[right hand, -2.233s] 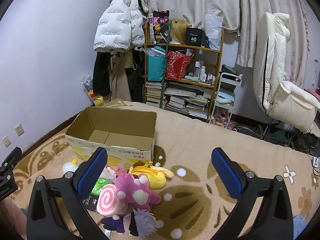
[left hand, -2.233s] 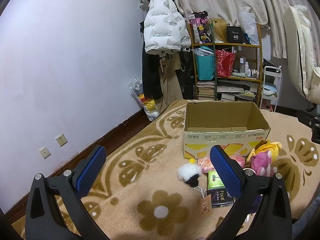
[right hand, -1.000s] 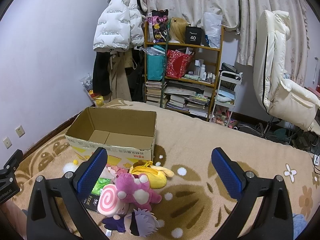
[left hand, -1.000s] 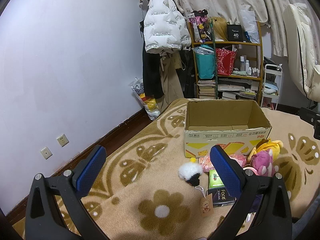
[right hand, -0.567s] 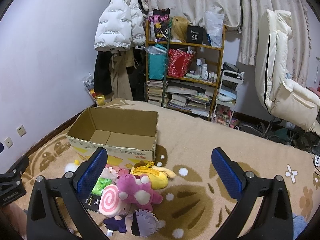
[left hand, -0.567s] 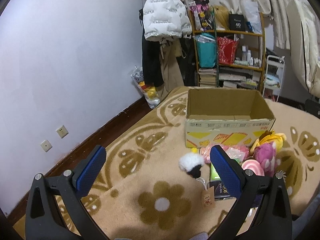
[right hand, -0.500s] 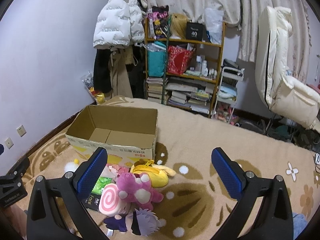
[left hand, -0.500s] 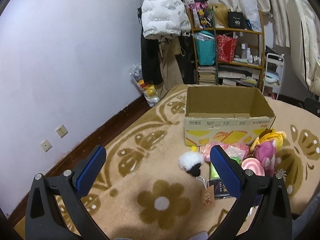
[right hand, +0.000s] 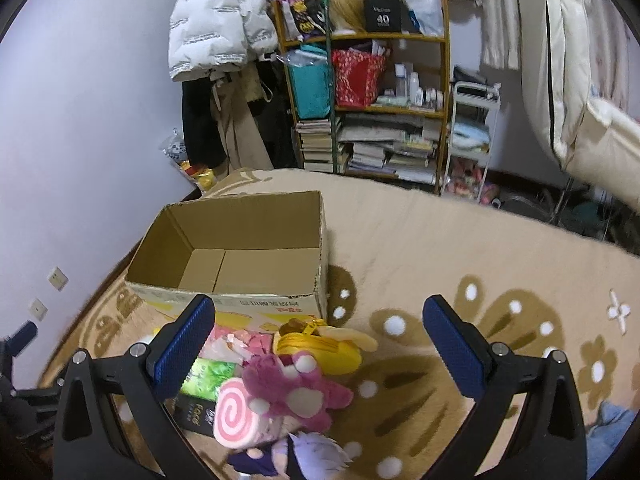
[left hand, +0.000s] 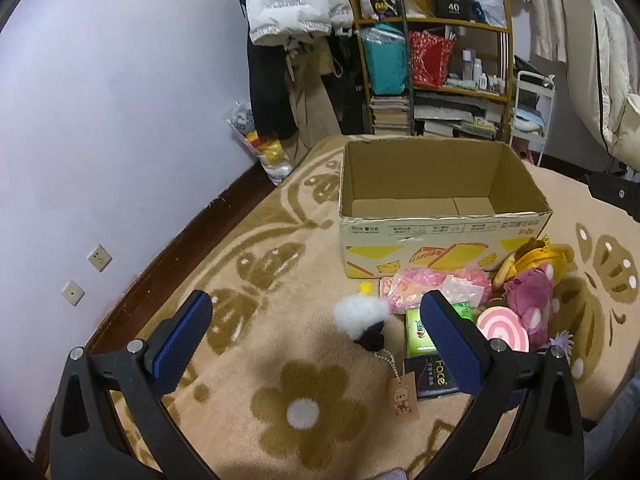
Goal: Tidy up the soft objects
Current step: 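Grasp the white fluffy plush with the left tool while the right tool grasps the pink bear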
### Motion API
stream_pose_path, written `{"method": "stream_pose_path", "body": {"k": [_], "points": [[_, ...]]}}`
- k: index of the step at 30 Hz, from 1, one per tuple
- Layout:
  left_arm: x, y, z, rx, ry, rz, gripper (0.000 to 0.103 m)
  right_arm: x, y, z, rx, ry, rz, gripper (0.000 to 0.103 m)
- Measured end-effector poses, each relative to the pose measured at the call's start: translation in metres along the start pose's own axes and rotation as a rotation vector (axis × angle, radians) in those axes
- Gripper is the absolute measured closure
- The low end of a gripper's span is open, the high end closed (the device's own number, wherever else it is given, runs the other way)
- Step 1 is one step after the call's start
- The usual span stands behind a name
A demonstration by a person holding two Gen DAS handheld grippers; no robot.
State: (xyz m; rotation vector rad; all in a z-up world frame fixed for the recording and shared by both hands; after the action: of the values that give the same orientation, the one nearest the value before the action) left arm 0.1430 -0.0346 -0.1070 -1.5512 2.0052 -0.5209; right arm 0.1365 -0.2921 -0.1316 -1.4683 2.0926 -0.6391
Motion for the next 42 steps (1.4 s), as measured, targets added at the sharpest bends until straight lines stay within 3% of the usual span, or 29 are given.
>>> {"method": "stream_pose_path", "body": {"k": [9, 15, 22, 27, 33, 42], "points": [[0.002, -0.012, 0.047, -0.075, 0.016, -0.001, 0.000, -0.008, -0.001, 0.033, -0.070, -0.013, 0.006, 0.000], [0.008, -0.006, 0.079, -0.159, 0.068, -0.024, 0.000, -0.010, 0.008, 0.054, -0.129, 0.007, -0.013, 0.000], [0.013, 0.004, 0.103, -0.235, 0.100, -0.062, 0.000, -0.020, 0.022, 0.068, -0.201, 0.001, -0.056, 0.000], [0.020, 0.007, 0.110, -0.237, 0.084, -0.024, 0.001, -0.027, 0.031, 0.080, -0.243, -0.014, -0.086, 0.000], [0.030, 0.020, 0.125, -0.296, 0.090, 0.009, 0.001, -0.034, 0.047, 0.092, -0.311, -0.033, -0.100, 0.000], [0.033, 0.033, 0.145, -0.378, 0.104, -0.023, 0.001, -0.033, 0.064, 0.103, -0.382, -0.040, -0.103, 0.000]]}}
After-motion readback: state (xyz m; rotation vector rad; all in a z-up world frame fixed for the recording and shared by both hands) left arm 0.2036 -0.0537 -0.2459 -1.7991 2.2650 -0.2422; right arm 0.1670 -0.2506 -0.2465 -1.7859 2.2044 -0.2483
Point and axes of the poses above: each gripper's, at about its wrist camera, not at the fingertips, and z roughly the way its jaws point, x to its right, y to its underside, the point moved 10 cm from there along z, roughly the way its jaws point, and after that the axes turned 8 degrees about -x, right-handed, at the moved point
